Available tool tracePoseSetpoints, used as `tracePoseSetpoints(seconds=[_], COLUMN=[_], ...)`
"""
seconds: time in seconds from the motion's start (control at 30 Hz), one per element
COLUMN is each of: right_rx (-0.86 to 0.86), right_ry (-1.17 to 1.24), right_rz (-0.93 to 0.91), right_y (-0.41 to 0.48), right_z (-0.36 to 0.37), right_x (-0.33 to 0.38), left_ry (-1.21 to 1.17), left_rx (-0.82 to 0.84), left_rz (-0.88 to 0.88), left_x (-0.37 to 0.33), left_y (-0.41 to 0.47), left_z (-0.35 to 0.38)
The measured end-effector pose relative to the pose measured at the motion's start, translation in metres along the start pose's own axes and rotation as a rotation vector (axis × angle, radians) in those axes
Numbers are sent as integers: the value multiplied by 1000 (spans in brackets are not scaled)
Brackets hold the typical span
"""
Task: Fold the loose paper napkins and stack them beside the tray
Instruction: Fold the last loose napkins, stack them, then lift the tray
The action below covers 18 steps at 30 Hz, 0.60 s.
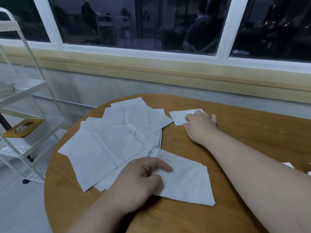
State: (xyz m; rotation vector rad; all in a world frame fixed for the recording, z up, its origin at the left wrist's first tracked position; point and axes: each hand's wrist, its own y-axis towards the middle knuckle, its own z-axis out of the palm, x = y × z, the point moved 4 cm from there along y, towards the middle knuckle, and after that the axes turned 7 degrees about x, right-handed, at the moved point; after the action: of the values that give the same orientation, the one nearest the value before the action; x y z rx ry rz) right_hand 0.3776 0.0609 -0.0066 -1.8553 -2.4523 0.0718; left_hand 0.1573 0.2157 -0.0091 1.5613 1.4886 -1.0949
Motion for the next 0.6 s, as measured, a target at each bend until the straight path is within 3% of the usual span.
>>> tracePoseSetpoints(seconds=[0.2,0.4,0.6], right_rx=[-97,-290,-422], right_ry=[40,786,849], right_rz=[43,119,-93], right_y=[-78,-178,-249], right_z=[-2,-16,-4], right_x=[-28,-40,7], left_ry=[45,77,107], left_rx=[-37,-143,-214], left_rz=[-26,-70,-28], left_x=[-3,-8,-12], left_y=[-5,-34,-47], left_z=[5,18,24])
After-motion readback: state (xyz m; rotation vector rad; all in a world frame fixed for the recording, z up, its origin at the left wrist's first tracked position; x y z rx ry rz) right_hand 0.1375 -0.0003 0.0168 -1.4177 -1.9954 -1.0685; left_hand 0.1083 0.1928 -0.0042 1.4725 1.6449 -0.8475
